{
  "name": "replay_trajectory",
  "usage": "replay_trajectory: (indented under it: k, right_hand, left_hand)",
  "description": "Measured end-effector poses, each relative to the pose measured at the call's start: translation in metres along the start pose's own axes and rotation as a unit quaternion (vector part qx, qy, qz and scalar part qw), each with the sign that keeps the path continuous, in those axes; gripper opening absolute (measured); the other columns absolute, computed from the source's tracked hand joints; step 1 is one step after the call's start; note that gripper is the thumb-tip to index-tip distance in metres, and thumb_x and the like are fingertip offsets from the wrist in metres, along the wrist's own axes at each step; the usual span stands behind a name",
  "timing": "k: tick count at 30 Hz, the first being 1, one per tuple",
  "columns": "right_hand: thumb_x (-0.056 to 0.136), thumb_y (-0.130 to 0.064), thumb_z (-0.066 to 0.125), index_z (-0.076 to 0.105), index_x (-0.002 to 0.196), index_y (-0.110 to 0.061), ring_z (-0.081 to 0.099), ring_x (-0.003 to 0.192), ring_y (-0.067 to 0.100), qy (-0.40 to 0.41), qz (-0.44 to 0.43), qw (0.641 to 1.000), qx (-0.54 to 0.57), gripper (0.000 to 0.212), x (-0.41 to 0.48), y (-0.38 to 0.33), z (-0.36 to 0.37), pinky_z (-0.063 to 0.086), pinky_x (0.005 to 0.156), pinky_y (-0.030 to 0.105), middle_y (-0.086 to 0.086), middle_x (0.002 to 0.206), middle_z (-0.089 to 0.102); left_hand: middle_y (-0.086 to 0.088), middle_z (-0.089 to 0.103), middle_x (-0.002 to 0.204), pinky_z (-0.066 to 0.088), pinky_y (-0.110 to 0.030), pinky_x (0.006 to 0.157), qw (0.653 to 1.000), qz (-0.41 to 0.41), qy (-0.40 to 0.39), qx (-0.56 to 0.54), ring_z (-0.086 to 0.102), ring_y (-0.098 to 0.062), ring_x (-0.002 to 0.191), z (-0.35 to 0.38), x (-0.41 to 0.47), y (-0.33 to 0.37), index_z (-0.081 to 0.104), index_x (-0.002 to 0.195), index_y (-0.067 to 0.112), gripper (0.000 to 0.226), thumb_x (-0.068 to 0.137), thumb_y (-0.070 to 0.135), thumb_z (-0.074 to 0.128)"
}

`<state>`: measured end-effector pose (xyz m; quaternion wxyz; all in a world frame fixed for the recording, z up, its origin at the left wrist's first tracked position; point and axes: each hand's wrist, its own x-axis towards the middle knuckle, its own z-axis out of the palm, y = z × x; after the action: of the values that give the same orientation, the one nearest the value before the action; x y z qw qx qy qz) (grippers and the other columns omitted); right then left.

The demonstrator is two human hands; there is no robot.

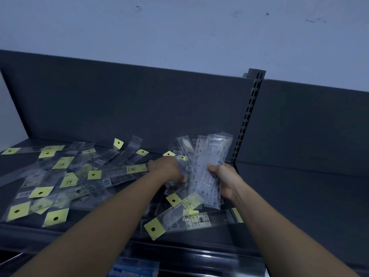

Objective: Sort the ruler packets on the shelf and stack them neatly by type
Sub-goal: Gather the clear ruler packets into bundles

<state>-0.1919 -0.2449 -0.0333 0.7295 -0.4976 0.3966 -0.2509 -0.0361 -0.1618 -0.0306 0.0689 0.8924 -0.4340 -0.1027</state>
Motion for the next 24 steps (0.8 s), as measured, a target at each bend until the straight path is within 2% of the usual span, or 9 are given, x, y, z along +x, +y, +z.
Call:
replay_trajectory:
  k: [3,6,8,10,12,15,18,22,24]
  right_hand:
    - [0.095,-0.001,0.053,0.057,0.122,-0.003,0.066,0.095,0.03,0.001,0.003,1.0,0.002,0.027,0.0008,0.0002,-0.0002,0.054,0.069,0.043,0.016,0.11,0.068]
    - [0.094,-0.001,0.053,0.057,0.122,-0.003,0.066,0.094,0.03,0.003,0.003,1.0,0.002,0.027,0.0022,0.0004,-0.0008,0.054,0.07,0.043,0.016,0.109,0.068]
    - [0.094,-0.001,0.053,0.057,0.121,-0.003,0.067,0.093,0.029,0.003,0.004,1.0,0.002,0.027,0.0022,0.0002,0.0,0.054,0.07,0.043,0.016,0.108,0.069]
    - [0.094,-0.002,0.053,0.057,0.121,-0.003,0.067,0.092,0.029,0.004,0.004,1.0,0.0,0.027,0.0029,-0.0001,0.0002,0.054,0.068,0.042,0.016,0.107,0.069]
    - [0.095,-0.002,0.053,0.057,0.121,-0.003,0.067,0.092,0.029,0.004,0.004,1.0,0.0,0.026,0.0026,-0.0004,0.0002,0.054,0.068,0.042,0.016,0.107,0.069]
    - [0.095,-0.002,0.054,0.057,0.122,-0.002,0.067,0.094,0.03,0.004,0.005,1.0,0.0,0.027,0.0024,-0.0006,-0.0014,0.054,0.069,0.043,0.016,0.11,0.068]
    - [0.095,-0.002,0.053,0.057,0.121,-0.002,0.067,0.094,0.029,0.005,0.005,1.0,0.001,0.027,0.0021,-0.0009,-0.004,0.054,0.068,0.042,0.016,0.109,0.068]
    - [0.095,-0.002,0.053,0.057,0.121,-0.002,0.066,0.094,0.029,0.005,0.005,1.0,-0.002,0.027,0.0003,-0.002,-0.0042,0.054,0.069,0.043,0.016,0.109,0.068]
    - [0.095,-0.002,0.053,0.057,0.121,-0.002,0.066,0.094,0.03,0.006,0.005,1.0,-0.005,0.027,-0.0003,-0.0019,-0.0042,0.054,0.07,0.043,0.016,0.109,0.068]
  left_hand:
    - [0.002,0.057,0.084,0.036,-0.041,0.101,0.998,-0.018,-0.051,-0.028,0.059,-0.023,0.1,-0.0052,0.0006,0.0023,0.05,0.08,0.018,0.03,0.08,0.041,0.069]
    - [-0.003,0.052,0.072,0.045,-0.031,0.073,0.993,-0.017,-0.083,-0.083,0.06,-0.026,0.083,-0.0067,0.0025,0.0019,0.047,0.074,0.012,0.025,0.085,0.022,0.067]
    - [-0.004,0.052,0.072,0.045,-0.03,0.067,0.994,-0.003,-0.079,-0.07,0.057,-0.025,0.079,-0.0052,0.0028,0.0029,0.05,0.08,0.009,0.018,0.087,0.018,0.064]
    - [-0.003,0.058,0.082,0.048,-0.032,0.077,0.997,0.003,-0.067,-0.034,0.059,-0.024,0.086,-0.0031,0.002,0.0057,0.055,0.09,0.012,0.019,0.084,0.026,0.065]
    - [0.0,0.063,0.097,0.039,-0.042,0.096,0.998,-0.006,-0.058,0.006,0.059,-0.024,0.1,-0.0025,0.0001,0.009,0.056,0.094,0.018,0.027,0.081,0.038,0.068]
    - [-0.002,0.063,0.098,0.031,-0.048,0.105,0.996,-0.012,-0.089,0.017,0.058,-0.026,0.105,-0.0074,0.0008,0.0105,0.053,0.096,0.015,0.02,0.087,0.03,0.062]
    - [-0.004,0.06,0.085,0.05,-0.036,0.086,0.993,-0.019,-0.107,-0.036,0.064,-0.024,0.092,-0.0091,0.0043,0.0081,0.051,0.083,0.015,0.015,0.084,0.024,0.063]
    - [-0.002,0.056,0.078,0.051,-0.031,0.072,0.998,-0.014,-0.064,-0.007,0.059,-0.02,0.076,-0.0078,0.0039,0.0065,0.042,0.078,0.019,0.019,0.081,0.017,0.06]
    - [-0.001,0.056,0.079,0.051,-0.031,0.075,0.998,-0.013,-0.062,0.011,0.06,-0.02,0.079,-0.011,0.0014,0.0053,0.043,0.077,0.02,0.02,0.079,0.017,0.063]
